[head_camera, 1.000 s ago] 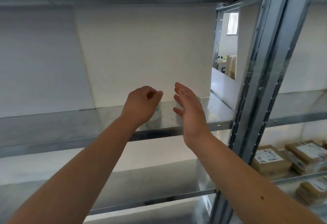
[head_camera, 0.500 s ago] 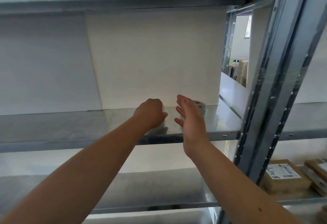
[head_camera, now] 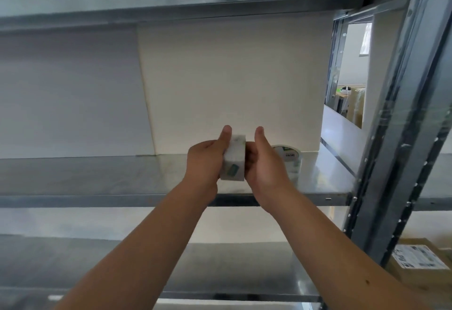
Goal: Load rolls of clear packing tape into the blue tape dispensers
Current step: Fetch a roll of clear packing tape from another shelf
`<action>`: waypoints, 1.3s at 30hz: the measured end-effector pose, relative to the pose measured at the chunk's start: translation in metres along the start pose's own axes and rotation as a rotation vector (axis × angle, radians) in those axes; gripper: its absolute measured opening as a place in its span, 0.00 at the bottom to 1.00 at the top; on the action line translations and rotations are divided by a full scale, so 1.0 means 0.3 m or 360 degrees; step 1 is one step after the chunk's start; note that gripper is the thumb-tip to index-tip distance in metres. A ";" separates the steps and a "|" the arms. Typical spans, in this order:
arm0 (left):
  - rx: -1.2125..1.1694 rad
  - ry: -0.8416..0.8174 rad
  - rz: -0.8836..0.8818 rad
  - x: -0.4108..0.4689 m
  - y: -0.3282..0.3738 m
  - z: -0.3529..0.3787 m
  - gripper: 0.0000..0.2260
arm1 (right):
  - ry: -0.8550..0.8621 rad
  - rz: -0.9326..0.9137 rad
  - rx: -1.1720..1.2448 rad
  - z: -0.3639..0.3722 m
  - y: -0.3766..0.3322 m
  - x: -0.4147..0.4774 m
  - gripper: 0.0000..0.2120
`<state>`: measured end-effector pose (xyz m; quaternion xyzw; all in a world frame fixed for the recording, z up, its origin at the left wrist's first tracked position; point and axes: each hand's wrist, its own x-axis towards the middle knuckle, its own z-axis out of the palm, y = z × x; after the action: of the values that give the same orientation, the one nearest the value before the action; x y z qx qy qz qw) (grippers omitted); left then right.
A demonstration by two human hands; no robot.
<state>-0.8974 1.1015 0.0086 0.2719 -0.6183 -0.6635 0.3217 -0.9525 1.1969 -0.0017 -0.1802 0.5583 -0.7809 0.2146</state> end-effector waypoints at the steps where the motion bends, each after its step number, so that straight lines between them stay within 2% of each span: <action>1: -0.0074 0.0013 -0.0077 0.004 -0.010 -0.017 0.27 | -0.0053 0.0034 0.0013 0.000 0.008 0.000 0.35; 4: -0.0174 -0.0015 -0.0187 0.006 -0.029 -0.055 0.34 | -0.0140 0.0067 -0.0028 -0.006 0.025 0.003 0.34; 8: -0.0041 0.0138 -0.0050 -0.028 -0.049 -0.111 0.28 | -0.0220 0.0105 -0.0132 0.049 0.051 0.015 0.37; 12: -0.0023 0.0329 0.0008 -0.063 -0.043 -0.195 0.27 | -0.0332 0.0172 -0.0151 0.131 0.087 0.005 0.39; 19: -0.0082 0.0649 0.0061 -0.152 -0.019 -0.406 0.20 | -0.0698 0.0231 -0.0198 0.351 0.173 -0.049 0.39; 25: -0.0179 0.1032 0.0049 -0.266 -0.018 -0.673 0.27 | -0.1002 0.0349 -0.0144 0.605 0.288 -0.175 0.41; 30: -0.0284 0.1347 0.0109 -0.387 -0.012 -0.929 0.30 | -0.1272 0.0463 -0.0049 0.824 0.359 -0.323 0.36; 34: -0.0294 0.1470 0.0185 -0.504 0.012 -1.143 0.35 | -0.1464 0.0507 -0.0059 1.017 0.404 -0.471 0.35; 39: -0.0253 0.1582 0.0251 -0.667 0.060 -1.454 0.22 | -0.1574 0.0566 0.0028 1.305 0.487 -0.694 0.35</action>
<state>-0.4359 0.9722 -0.0191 0.4819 -0.3567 -0.4727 0.6458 -0.5535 0.9558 -0.0269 -0.4278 0.4056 -0.5587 0.5833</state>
